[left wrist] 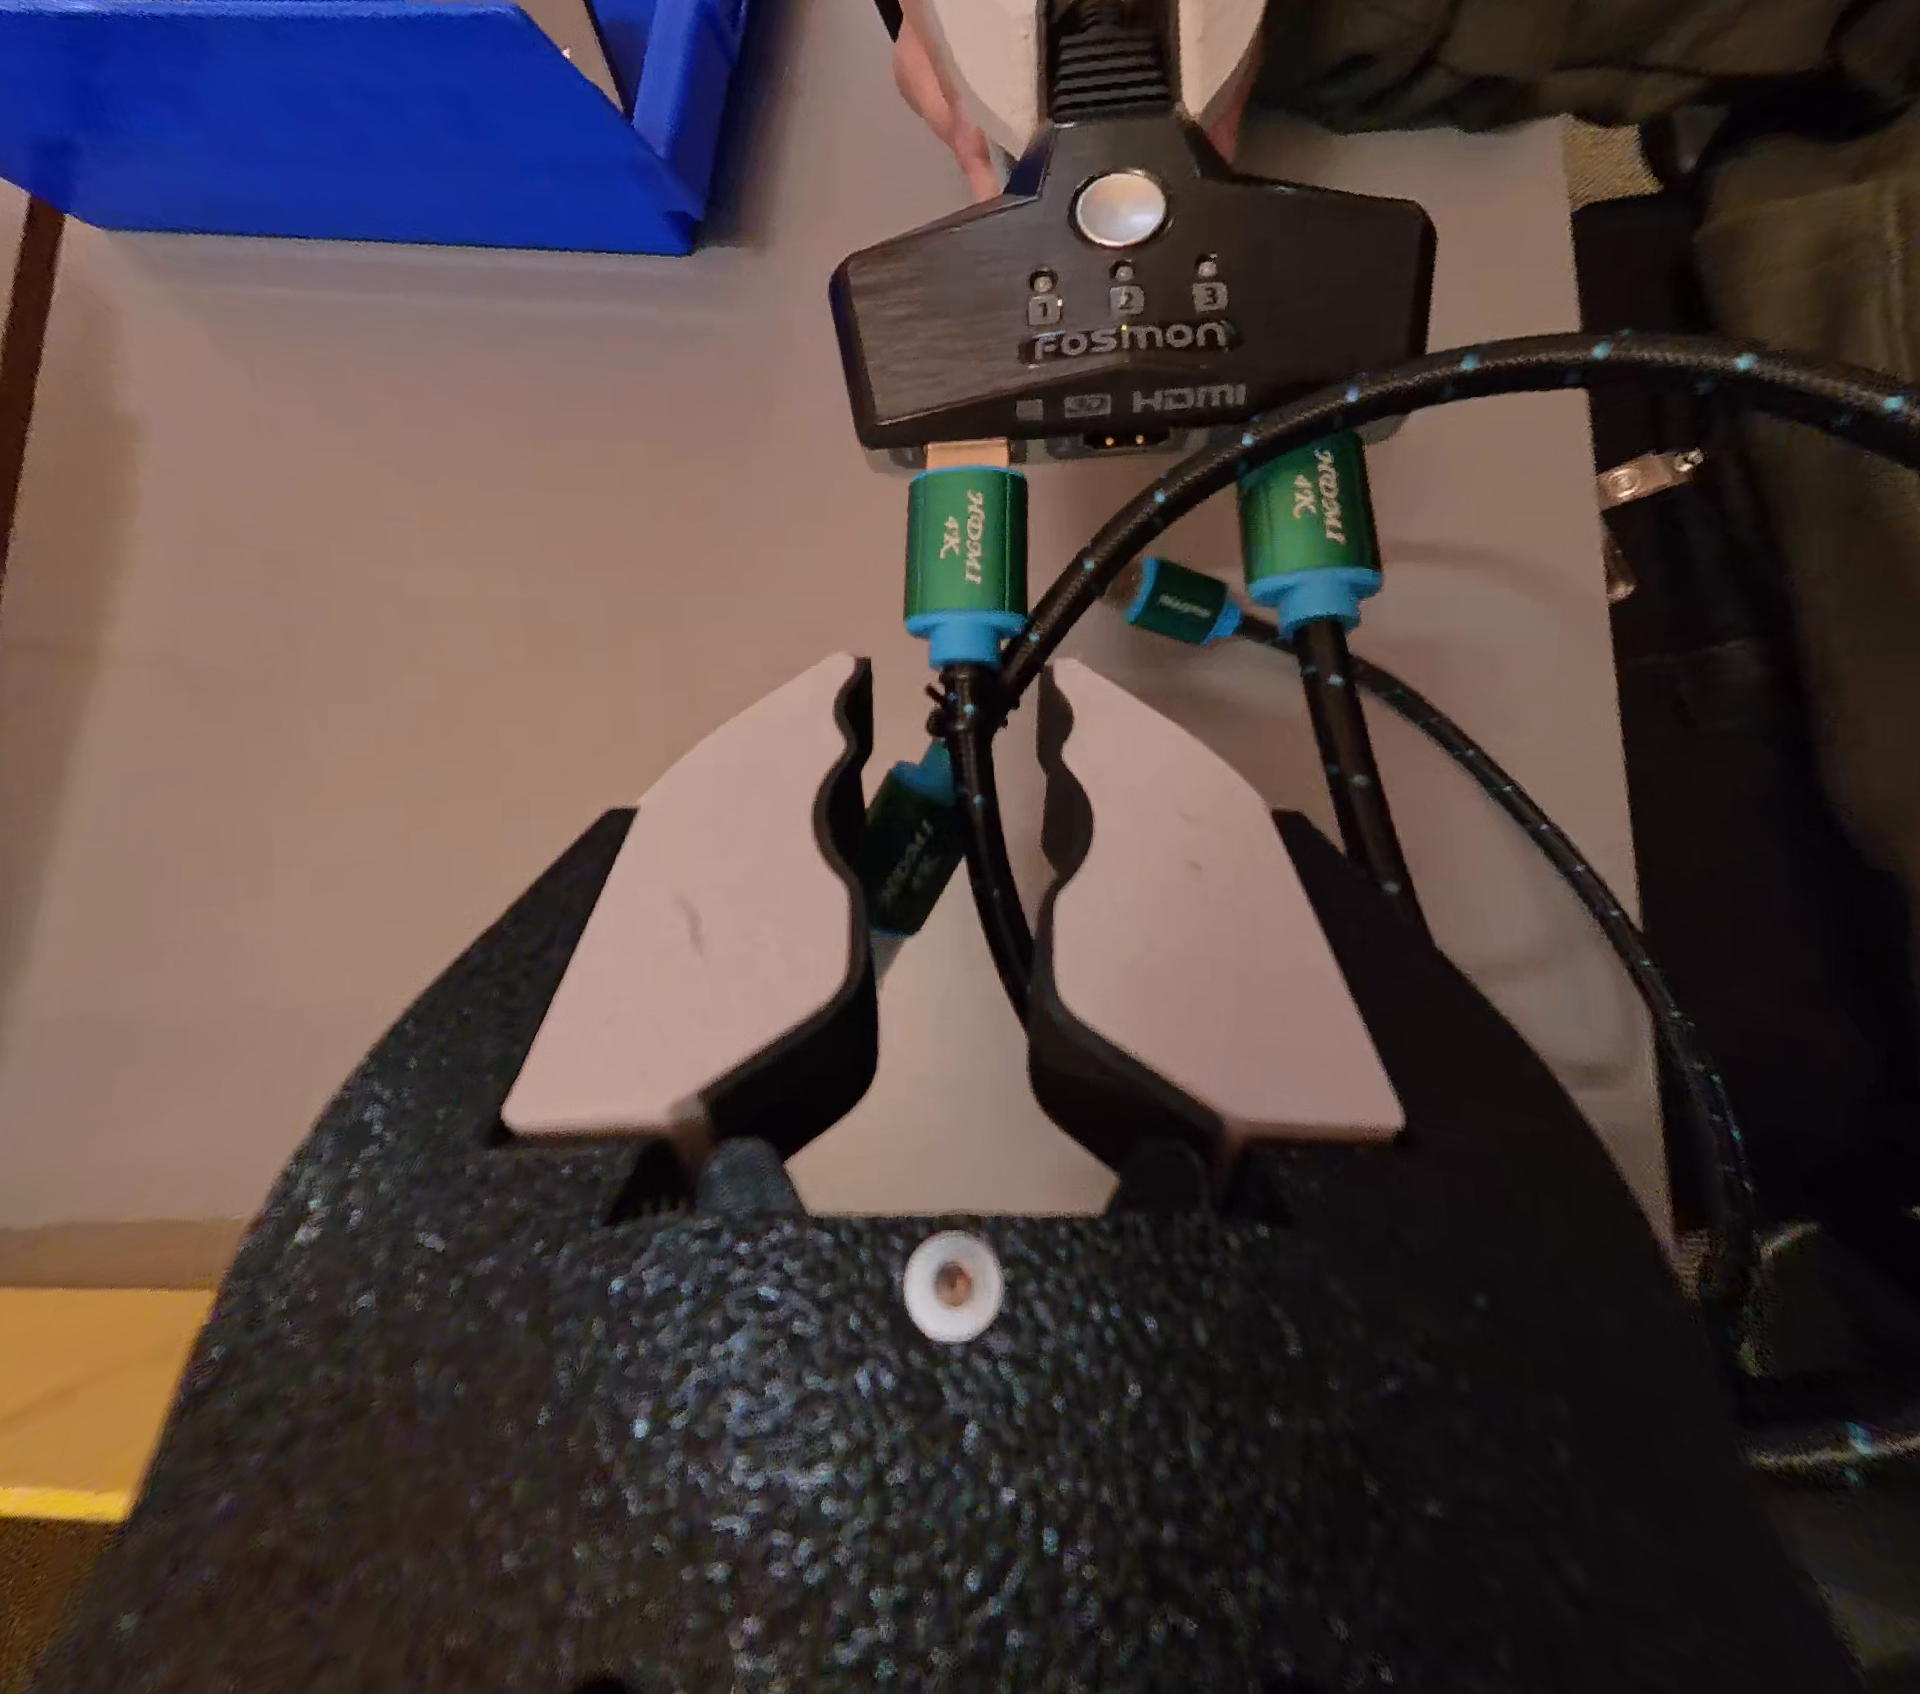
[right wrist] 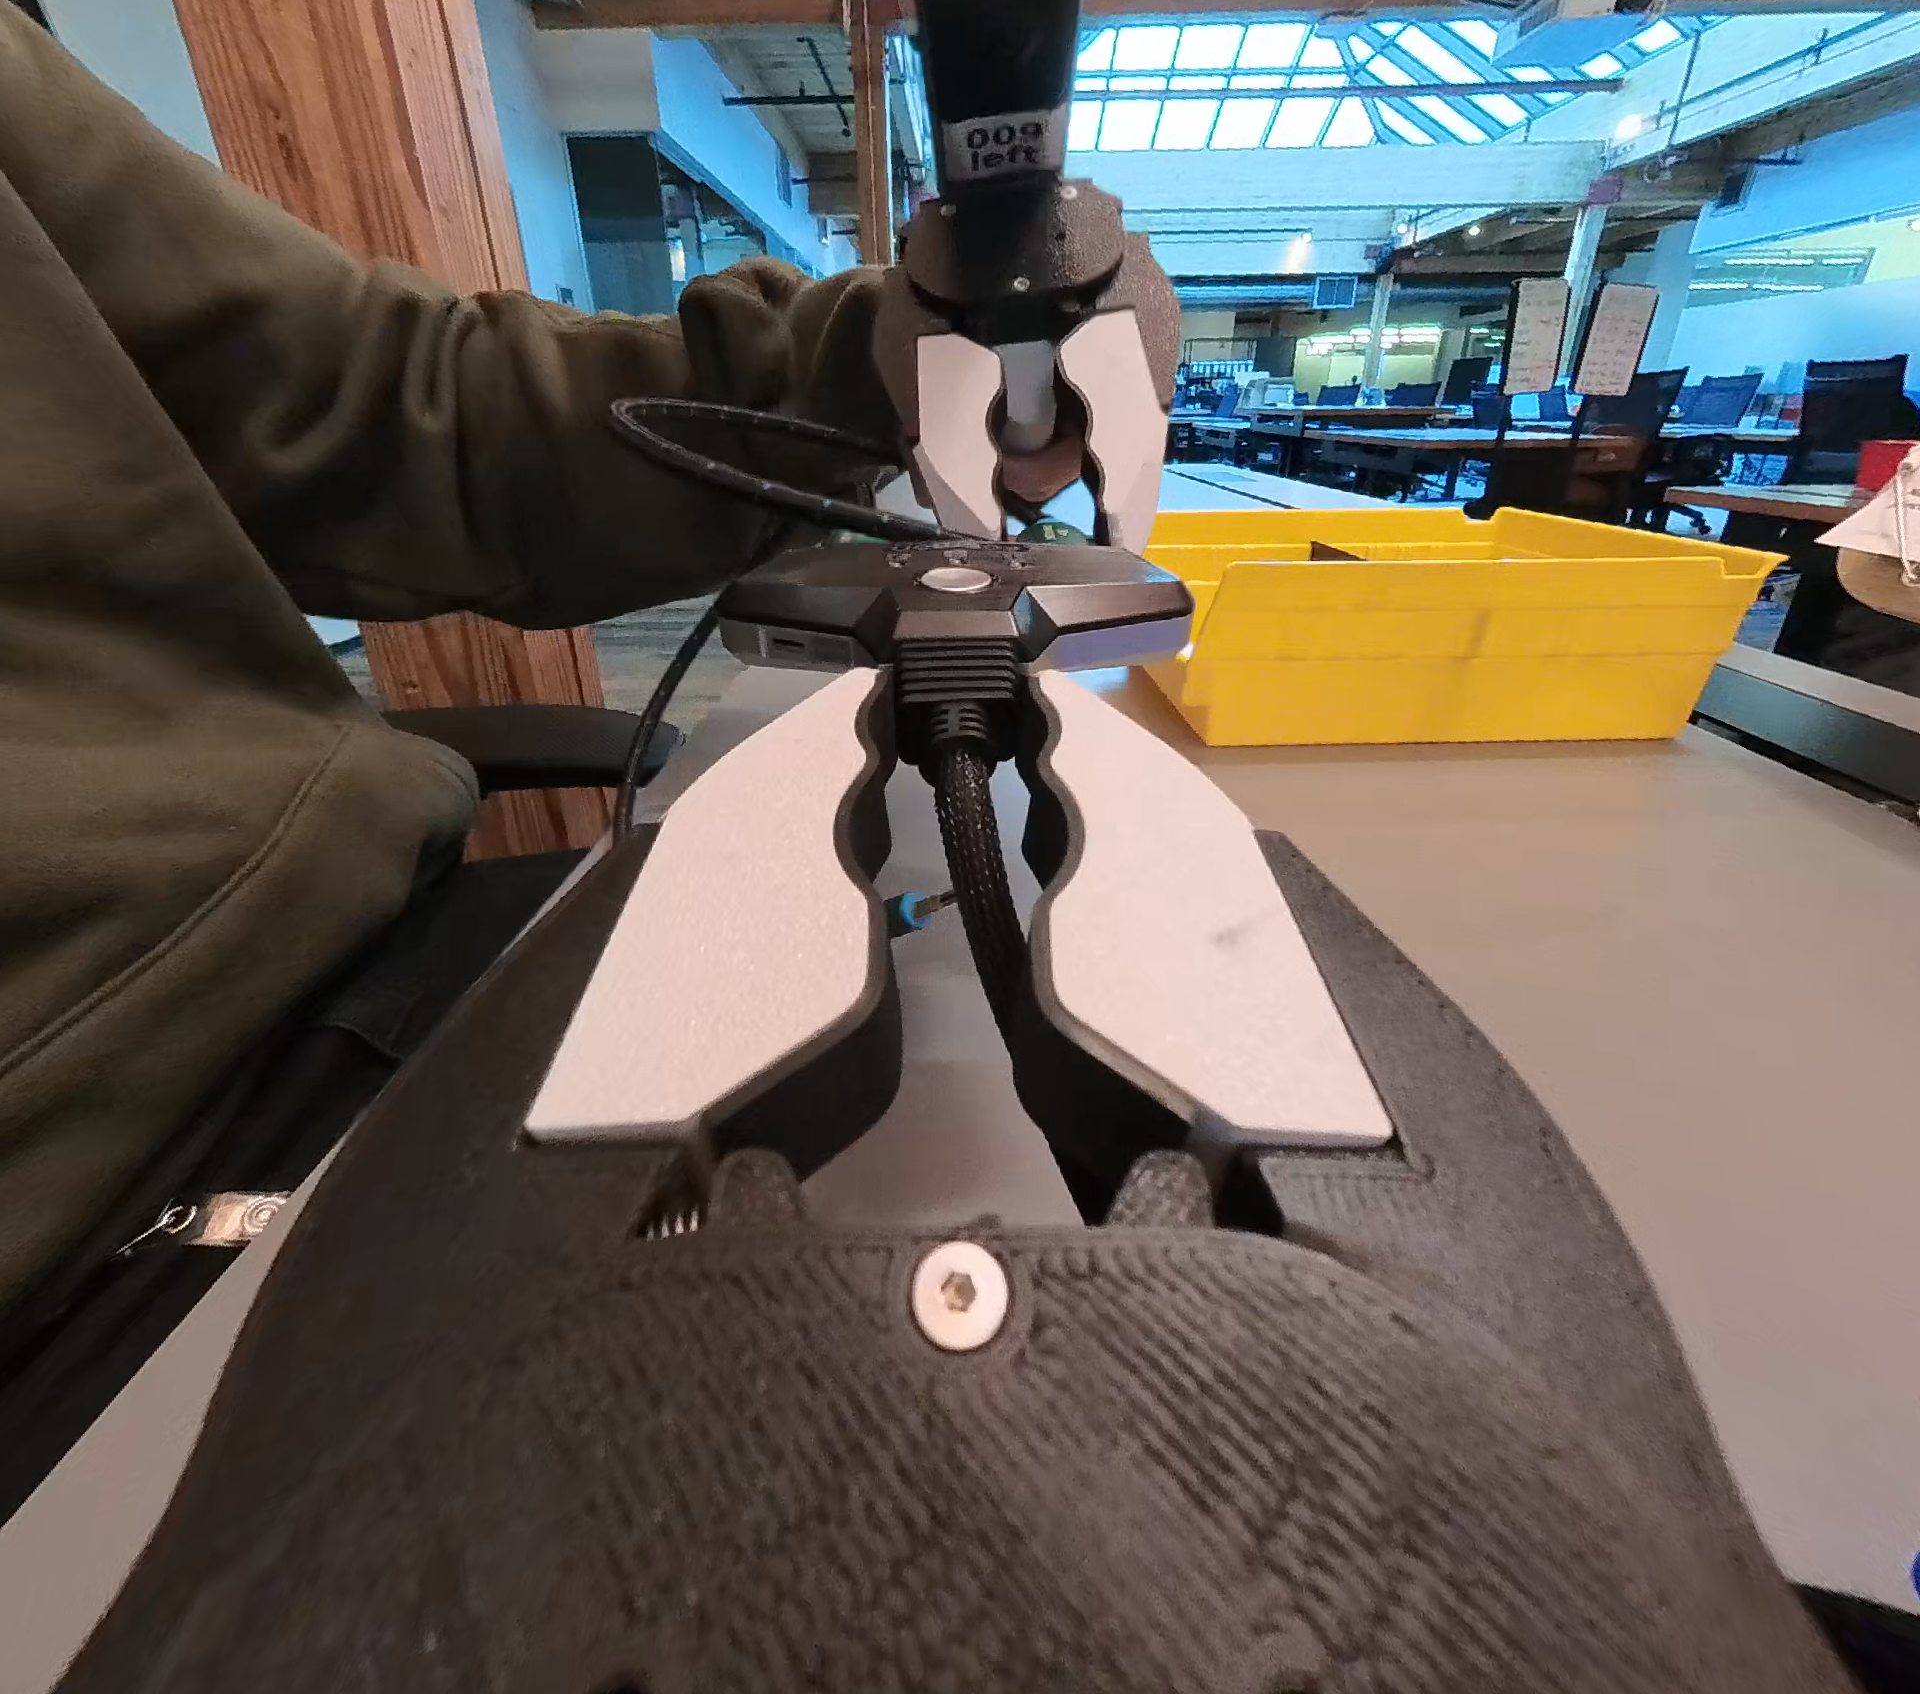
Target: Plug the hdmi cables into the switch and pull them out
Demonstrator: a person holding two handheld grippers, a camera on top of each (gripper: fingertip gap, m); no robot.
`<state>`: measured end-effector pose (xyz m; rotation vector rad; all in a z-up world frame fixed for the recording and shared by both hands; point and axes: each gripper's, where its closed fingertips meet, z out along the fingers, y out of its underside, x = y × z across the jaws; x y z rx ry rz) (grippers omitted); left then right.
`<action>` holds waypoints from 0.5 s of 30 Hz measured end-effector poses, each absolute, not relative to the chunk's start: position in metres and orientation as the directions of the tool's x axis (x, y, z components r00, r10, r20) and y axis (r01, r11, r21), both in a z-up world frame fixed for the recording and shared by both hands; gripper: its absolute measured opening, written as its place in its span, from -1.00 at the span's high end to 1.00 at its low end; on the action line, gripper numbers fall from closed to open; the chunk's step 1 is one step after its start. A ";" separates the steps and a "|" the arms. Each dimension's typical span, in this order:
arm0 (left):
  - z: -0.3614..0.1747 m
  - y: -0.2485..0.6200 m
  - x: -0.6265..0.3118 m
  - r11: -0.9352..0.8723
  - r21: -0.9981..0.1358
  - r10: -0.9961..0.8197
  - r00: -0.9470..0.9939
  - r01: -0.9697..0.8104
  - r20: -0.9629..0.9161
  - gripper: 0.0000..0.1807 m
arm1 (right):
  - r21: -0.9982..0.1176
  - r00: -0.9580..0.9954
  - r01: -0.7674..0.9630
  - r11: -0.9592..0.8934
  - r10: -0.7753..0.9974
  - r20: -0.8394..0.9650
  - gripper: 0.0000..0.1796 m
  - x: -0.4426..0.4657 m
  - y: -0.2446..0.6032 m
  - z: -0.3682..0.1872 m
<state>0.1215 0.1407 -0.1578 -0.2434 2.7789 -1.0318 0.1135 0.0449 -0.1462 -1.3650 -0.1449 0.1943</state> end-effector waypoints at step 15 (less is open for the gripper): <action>-0.159 0.140 0.110 0.656 -0.731 -0.234 -0.972 -0.186 0.037 0.66 | -0.978 0.971 -0.058 0.202 0.240 -0.008 0.74 0.112 0.043 -0.145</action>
